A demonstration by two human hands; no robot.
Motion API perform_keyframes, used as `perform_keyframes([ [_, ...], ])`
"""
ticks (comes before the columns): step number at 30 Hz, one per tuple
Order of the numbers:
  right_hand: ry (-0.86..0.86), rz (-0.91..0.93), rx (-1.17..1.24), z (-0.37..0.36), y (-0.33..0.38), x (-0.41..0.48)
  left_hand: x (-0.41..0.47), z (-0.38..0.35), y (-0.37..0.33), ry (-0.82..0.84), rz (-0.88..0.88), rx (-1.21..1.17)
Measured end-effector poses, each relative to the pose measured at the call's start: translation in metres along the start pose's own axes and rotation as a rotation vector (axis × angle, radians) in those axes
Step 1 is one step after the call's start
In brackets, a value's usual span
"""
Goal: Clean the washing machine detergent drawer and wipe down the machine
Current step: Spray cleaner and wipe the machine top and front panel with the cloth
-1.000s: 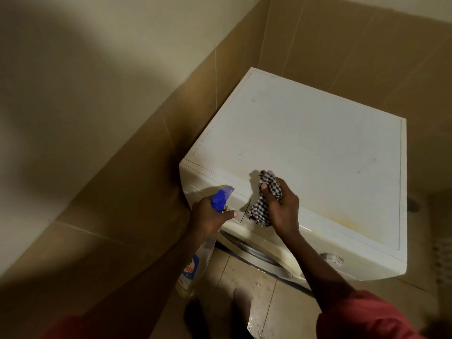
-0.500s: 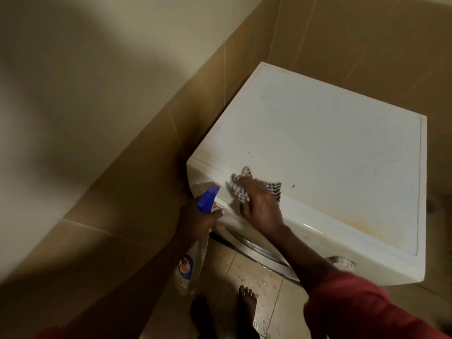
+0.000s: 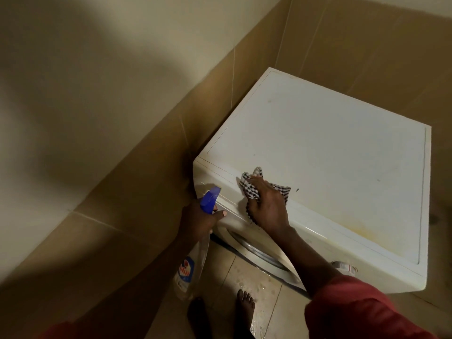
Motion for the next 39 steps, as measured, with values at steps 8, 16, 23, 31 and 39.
perform_keyframes([
  [8, 0.008, 0.024, -0.001, 0.007, -0.012, -0.009, 0.008, -0.013, -0.018, -0.062, -0.026, 0.050],
  [16, 0.103, 0.133, -0.046, -0.003, 0.000, -0.018, 0.011, -0.010, -0.007, -0.095, 0.036, -0.019],
  [23, 0.120, 0.092, -0.094, -0.046, 0.014, 0.013, 0.015, 0.001, 0.006, -0.097, 0.047, -0.029],
  [31, 0.148, 0.199, -0.086, -0.054, 0.024, 0.022, 0.021, 0.016, 0.006, -0.129, 0.021, -0.018],
  [39, 0.169, 0.283, -0.123, -0.051, 0.035, 0.003, 0.017, 0.024, 0.018, -0.155, 0.044, -0.026],
])
Point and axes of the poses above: each hand's wrist, its own x-axis towards the middle knuckle, its own z-axis out of the back of the hand, y = z × x, the point moved 6 cm from there along x, towards the middle knuckle, and after that the axes turned 13 degrees about -y, right-handed, at the moved point
